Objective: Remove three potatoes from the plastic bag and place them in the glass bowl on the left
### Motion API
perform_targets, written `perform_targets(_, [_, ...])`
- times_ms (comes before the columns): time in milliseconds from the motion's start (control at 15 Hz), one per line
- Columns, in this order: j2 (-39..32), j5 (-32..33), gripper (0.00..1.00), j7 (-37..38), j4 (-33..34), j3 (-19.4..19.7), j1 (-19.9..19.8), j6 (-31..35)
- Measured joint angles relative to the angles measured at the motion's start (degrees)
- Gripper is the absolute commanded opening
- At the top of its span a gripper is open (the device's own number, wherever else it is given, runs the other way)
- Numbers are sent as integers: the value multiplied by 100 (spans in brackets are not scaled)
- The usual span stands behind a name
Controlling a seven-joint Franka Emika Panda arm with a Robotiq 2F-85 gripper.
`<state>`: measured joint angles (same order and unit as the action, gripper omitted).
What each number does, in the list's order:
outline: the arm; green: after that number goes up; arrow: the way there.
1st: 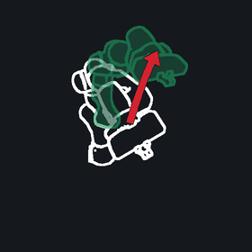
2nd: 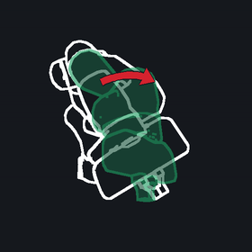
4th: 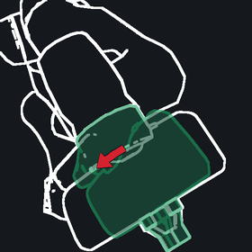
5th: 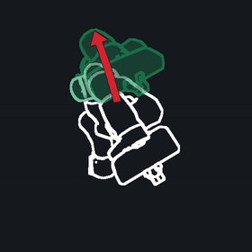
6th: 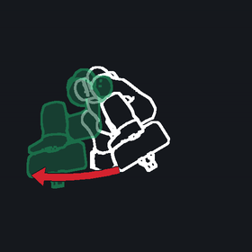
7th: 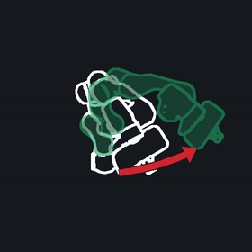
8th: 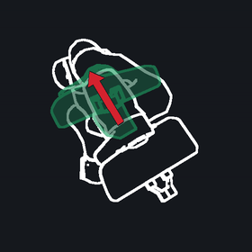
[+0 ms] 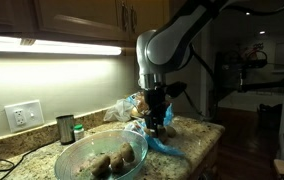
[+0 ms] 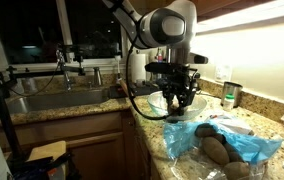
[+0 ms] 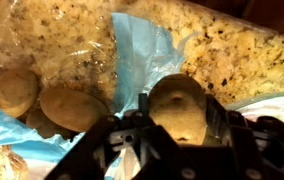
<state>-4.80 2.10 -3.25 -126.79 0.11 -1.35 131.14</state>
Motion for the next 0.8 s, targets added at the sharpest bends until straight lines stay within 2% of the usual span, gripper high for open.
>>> perform_targets(800, [-48,28,31,-138,559,-167,100,-183])
